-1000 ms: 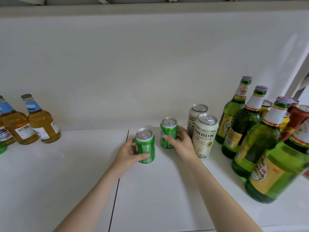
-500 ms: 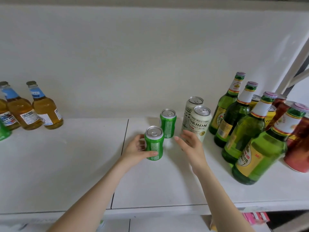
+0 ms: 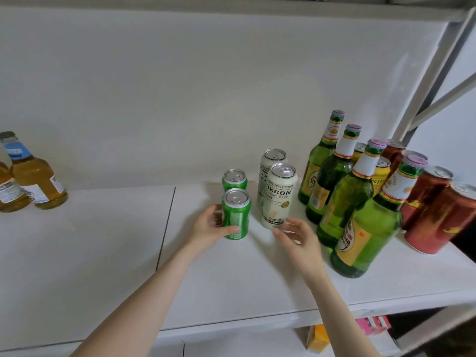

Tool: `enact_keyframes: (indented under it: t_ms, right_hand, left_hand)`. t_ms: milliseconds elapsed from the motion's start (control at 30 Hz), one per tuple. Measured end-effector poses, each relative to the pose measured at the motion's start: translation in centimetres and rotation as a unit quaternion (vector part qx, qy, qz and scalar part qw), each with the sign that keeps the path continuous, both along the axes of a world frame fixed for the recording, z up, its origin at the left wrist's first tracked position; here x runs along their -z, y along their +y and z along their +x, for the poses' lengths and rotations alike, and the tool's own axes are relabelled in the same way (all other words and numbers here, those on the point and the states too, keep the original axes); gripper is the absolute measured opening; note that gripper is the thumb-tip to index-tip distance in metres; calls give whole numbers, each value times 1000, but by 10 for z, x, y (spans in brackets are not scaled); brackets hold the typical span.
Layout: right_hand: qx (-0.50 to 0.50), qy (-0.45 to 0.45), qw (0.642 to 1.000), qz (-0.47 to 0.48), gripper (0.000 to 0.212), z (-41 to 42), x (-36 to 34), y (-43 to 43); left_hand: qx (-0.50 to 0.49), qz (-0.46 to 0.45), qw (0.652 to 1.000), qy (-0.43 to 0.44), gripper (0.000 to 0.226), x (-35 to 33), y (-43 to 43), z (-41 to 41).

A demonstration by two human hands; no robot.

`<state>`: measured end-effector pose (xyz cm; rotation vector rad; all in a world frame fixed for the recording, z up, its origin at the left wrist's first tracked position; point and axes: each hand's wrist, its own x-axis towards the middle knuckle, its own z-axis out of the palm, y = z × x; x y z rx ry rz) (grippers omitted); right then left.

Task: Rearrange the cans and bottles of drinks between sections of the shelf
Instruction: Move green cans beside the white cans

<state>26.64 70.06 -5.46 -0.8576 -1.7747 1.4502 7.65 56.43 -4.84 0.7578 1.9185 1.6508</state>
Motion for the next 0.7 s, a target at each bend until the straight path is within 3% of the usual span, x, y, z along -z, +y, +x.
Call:
enact_keyframes:
  t_ms: [400, 567, 700]
  right_hand:
    - [10, -38, 999, 33, 35, 3, 2, 8]
    - [23, -81, 993, 81, 40, 7, 0, -2]
    - [38, -132, 976, 169, 49, 11, -1, -15]
  left_hand:
    - [-50, -29, 998, 31, 54, 3, 13, -5]
    - [-69, -94, 981, 152, 49, -1, -5, -2]
    - [-65, -160, 933, 314, 53, -6, -35, 0]
